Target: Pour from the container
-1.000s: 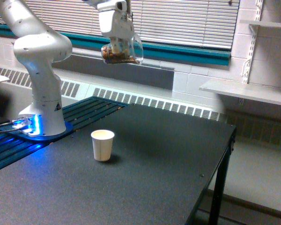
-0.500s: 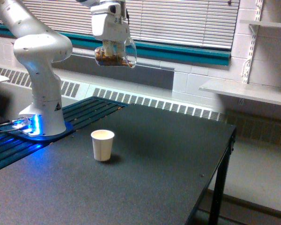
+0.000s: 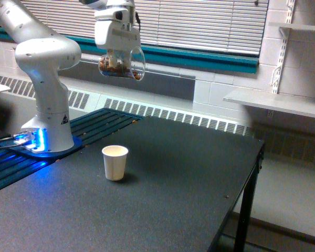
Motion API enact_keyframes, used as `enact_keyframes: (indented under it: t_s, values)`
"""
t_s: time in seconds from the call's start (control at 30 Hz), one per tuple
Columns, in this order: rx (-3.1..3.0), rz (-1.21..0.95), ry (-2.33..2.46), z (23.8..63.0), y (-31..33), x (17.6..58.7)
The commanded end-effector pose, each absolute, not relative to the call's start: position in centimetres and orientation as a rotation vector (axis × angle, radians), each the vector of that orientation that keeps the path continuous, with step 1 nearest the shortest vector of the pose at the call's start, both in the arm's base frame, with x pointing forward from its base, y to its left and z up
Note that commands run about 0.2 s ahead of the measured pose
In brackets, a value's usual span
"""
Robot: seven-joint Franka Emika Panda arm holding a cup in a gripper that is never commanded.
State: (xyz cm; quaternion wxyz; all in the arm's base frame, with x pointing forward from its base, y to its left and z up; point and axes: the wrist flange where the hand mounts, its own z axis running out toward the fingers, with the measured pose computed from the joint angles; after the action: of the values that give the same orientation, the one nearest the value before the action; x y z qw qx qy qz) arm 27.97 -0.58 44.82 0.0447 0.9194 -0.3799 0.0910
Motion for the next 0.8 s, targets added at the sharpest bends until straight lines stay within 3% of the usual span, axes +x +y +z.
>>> enact_keyframes:
  t_s: [0.03,0.8]
  values:
    - [2.792,0.257,-1.223,44.7,-1.2,27.4]
    - [2.796,0.161,-1.242,42.7,-2.7,26.9]
